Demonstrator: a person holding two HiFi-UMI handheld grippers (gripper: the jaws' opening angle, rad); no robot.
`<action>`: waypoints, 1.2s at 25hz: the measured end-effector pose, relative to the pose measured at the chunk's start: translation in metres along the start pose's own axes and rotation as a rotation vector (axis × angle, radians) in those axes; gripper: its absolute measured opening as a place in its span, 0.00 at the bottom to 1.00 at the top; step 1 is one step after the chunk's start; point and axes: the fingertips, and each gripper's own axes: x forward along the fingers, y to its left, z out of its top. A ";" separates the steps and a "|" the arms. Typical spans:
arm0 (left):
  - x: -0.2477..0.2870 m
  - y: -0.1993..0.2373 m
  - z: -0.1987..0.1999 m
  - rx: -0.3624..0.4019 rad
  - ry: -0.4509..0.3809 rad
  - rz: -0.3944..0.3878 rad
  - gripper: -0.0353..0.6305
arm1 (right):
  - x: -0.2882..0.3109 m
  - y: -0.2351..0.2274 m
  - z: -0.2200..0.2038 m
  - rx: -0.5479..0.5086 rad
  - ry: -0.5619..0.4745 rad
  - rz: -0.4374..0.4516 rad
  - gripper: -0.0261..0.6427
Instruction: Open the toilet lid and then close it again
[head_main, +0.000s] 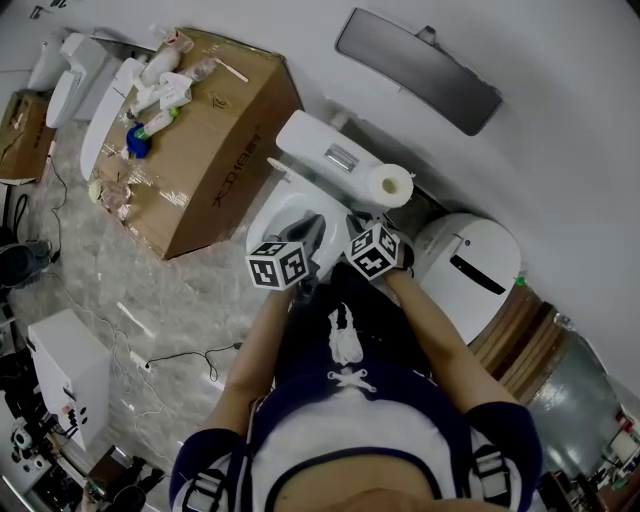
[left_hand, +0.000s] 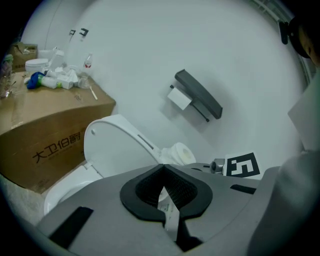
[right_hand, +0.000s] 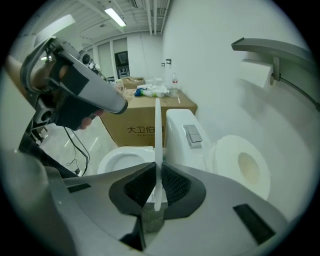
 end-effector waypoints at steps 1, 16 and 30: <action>0.002 -0.003 0.001 0.004 0.000 -0.003 0.06 | -0.001 -0.003 0.000 0.001 0.005 -0.008 0.09; 0.013 -0.012 0.003 0.027 0.005 0.001 0.06 | 0.002 -0.023 -0.003 -0.096 0.079 -0.218 0.09; 0.018 -0.010 0.010 0.055 -0.007 0.008 0.06 | -0.010 -0.019 0.007 -0.177 -0.032 -0.290 0.11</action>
